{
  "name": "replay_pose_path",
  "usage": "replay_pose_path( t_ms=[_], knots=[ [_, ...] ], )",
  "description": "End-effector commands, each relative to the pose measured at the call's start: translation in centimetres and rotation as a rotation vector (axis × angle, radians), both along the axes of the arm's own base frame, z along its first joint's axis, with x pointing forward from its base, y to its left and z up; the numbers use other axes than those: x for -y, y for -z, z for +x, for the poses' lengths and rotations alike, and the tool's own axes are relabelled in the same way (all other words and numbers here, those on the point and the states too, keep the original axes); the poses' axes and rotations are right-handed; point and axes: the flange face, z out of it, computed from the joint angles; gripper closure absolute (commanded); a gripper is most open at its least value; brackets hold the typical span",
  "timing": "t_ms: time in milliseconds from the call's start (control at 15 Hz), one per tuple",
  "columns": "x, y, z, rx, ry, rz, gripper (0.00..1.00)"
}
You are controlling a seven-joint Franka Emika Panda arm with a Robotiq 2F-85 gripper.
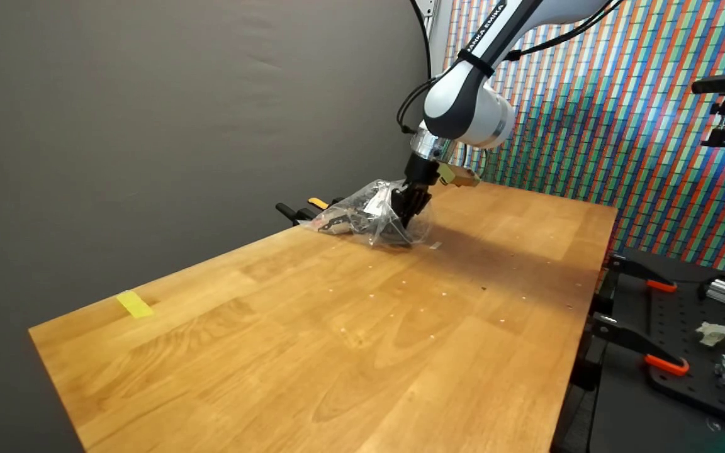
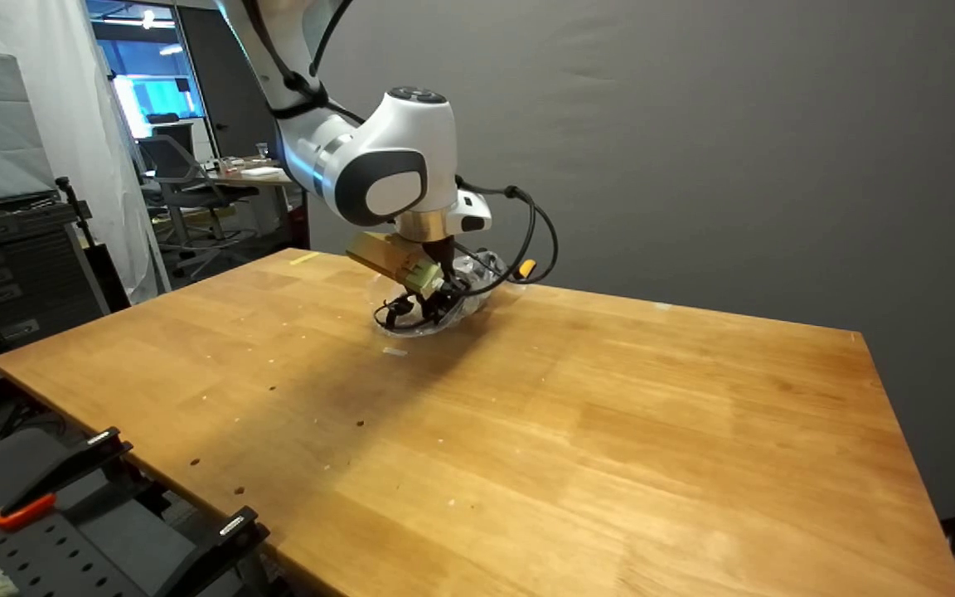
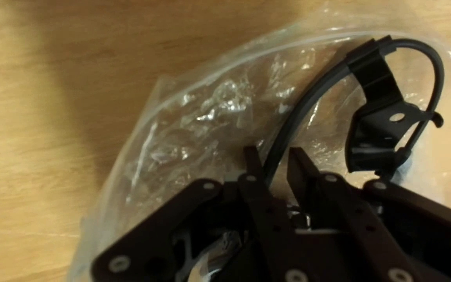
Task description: Remove the black object from the colourless bag
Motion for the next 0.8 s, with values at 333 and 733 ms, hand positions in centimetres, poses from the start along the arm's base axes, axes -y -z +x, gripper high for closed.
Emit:
replay_pose_path(
  t_ms=[333,733],
  knots=[
    [0.94,0.79,1.13,0.013,0.025,0.004,0.98],
    [0.51,-0.14,0.96,0.025,0.019,0.006,0.98]
  ],
)
